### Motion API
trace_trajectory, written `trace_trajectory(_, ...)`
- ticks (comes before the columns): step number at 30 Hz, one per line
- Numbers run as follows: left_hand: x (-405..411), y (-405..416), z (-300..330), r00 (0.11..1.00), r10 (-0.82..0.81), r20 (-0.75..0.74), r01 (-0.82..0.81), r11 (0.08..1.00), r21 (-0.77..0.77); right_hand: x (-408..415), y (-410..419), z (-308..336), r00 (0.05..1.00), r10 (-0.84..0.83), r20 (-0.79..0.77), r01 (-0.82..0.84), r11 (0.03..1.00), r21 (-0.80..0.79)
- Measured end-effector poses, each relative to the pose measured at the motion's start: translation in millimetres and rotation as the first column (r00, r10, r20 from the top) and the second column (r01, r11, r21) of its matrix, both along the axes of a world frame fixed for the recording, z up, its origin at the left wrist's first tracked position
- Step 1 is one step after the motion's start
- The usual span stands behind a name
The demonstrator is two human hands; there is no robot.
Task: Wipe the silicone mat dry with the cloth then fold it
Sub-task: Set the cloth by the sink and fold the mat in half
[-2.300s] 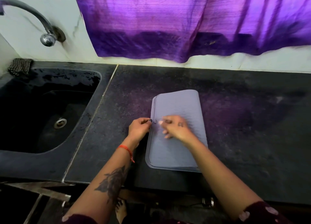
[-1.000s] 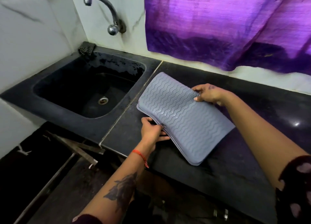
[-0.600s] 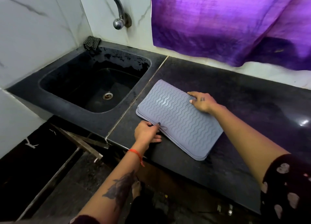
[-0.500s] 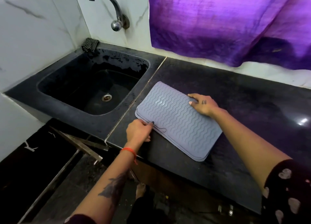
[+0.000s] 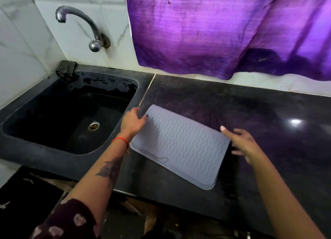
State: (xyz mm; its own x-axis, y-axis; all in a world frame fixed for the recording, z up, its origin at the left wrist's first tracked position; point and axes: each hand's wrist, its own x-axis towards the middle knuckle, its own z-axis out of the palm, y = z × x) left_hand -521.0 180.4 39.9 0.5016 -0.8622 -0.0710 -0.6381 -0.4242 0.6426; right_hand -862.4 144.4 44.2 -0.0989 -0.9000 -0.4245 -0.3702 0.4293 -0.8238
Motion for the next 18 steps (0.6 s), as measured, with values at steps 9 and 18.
trace_trajectory(9,11.9,-40.6,-9.7,0.98,-0.158,-0.122,0.183,0.955,0.234,7.6,9.3,-35.0,0.986,-0.027,0.162,0.028,1.0,-0.005)
trace_trajectory(18,16.4,-37.6,-11.0,0.954,-0.099,-0.283,0.16,0.966,0.202,22.1,-0.1,-36.5,0.982,-0.104,0.156,0.119,0.989,-0.092)
